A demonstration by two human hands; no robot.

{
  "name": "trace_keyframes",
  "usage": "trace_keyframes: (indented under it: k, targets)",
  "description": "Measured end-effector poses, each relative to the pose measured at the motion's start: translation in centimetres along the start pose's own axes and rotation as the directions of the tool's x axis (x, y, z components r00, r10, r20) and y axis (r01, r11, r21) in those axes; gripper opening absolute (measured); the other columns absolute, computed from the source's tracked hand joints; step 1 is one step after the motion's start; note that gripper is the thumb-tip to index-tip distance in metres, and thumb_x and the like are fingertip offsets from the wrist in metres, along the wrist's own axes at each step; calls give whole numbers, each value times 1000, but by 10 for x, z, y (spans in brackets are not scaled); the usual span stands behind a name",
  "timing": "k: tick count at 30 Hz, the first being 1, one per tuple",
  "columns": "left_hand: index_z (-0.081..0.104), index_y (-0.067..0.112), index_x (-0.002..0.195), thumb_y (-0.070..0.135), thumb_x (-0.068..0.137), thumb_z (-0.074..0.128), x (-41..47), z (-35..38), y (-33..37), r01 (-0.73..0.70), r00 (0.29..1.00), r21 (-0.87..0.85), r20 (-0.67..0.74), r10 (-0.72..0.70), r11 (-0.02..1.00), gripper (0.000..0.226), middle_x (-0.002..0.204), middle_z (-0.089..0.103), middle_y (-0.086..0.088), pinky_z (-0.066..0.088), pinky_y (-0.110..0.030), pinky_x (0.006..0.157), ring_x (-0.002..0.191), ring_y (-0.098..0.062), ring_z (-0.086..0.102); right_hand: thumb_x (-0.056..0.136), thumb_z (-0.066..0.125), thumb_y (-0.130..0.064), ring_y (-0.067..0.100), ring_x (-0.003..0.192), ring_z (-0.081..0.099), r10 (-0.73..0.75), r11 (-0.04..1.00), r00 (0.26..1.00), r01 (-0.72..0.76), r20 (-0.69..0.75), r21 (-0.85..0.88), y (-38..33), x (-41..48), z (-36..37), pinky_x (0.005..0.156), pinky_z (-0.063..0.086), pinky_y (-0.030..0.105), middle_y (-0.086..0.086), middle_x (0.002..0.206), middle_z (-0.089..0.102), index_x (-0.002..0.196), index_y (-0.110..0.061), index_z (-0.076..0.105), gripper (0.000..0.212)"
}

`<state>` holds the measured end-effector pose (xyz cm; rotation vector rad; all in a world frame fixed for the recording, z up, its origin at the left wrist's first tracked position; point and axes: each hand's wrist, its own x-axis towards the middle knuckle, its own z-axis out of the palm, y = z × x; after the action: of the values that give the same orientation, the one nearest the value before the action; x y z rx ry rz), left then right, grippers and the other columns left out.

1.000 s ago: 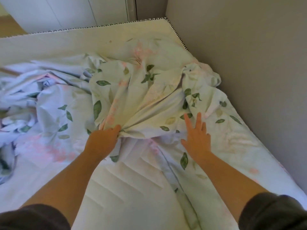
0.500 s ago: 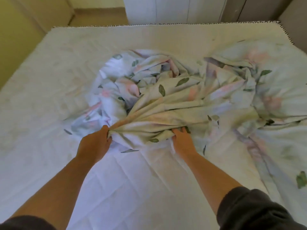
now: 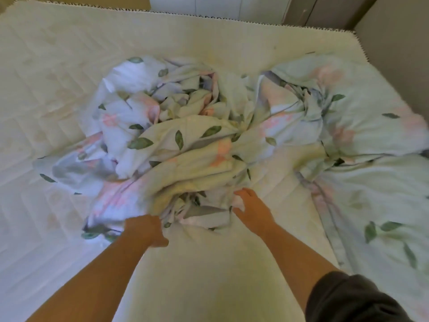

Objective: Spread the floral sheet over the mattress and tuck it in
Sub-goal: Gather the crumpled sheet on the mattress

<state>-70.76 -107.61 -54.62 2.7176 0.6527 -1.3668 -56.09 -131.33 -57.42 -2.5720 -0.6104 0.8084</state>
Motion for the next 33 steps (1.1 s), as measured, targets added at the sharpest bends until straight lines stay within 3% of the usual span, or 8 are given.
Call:
trace_keyframes:
  k: [8,12,16,19,21,24,29,33]
  targets:
    - [43,17,131,42,92,45,-3,-69,307,-348,937,-92,-50,345,933,46,134,50,-5,41,-36,94,119,-24,51,94,56,-23,24,124,46,228,971,961,-237,-157,-41,212,-74,-132,95,43,37,4,140,40,142,-20,39,51]
    - [38,14,138,44,94,47,-22,-76,444,-402,896,-331,51,441,854,55,141,45,-8,41,-34,100,126,-26,46,89,60,-24,26,125,46,410,912,890,-405,-198,69,333,-110,-172,98,44,40,4,145,36,137,-18,44,51]
    - [17,10,149,53,85,60,-36,-51,537,-41,893,-776,254,371,630,88,148,36,-10,46,-35,90,125,-30,47,88,57,-40,27,135,32,539,829,791,-559,-290,16,422,-136,-193,105,35,46,4,150,28,139,-25,36,58]
    - [17,9,149,74,53,72,-16,-11,591,158,919,-898,285,271,410,129,141,45,-12,50,-41,90,117,-30,54,84,51,-62,32,142,16,734,657,611,-749,-295,83,482,-148,-207,107,22,58,10,156,13,147,-27,14,81]
    - [46,8,133,64,46,77,-12,-9,614,132,948,-957,197,249,257,108,122,61,-10,51,-35,88,99,-23,61,83,49,-67,37,137,30,836,544,501,-809,-225,221,511,-150,-217,105,27,55,18,150,28,147,-16,15,89]
    - [52,21,94,27,87,60,-39,-36,632,-19,970,-967,44,239,254,12,96,56,-3,44,-28,84,90,-21,52,94,47,-50,37,106,55,793,610,559,-737,-244,291,520,-149,-226,87,41,44,19,121,57,123,-7,42,52]
    - [46,19,66,16,94,48,-80,-70,628,-177,984,-947,-173,37,270,28,69,51,-1,41,-31,70,68,-21,50,99,39,-42,26,71,45,652,749,590,-597,-475,287,477,-169,-253,62,33,35,6,82,55,94,-15,38,27]
    - [61,2,84,17,93,50,-125,-116,614,-345,933,-910,-360,-26,229,20,77,59,-9,39,-28,71,77,-25,54,97,39,-42,30,68,50,610,771,531,-568,-588,287,442,-199,-302,63,38,37,-1,68,49,89,-15,39,28]
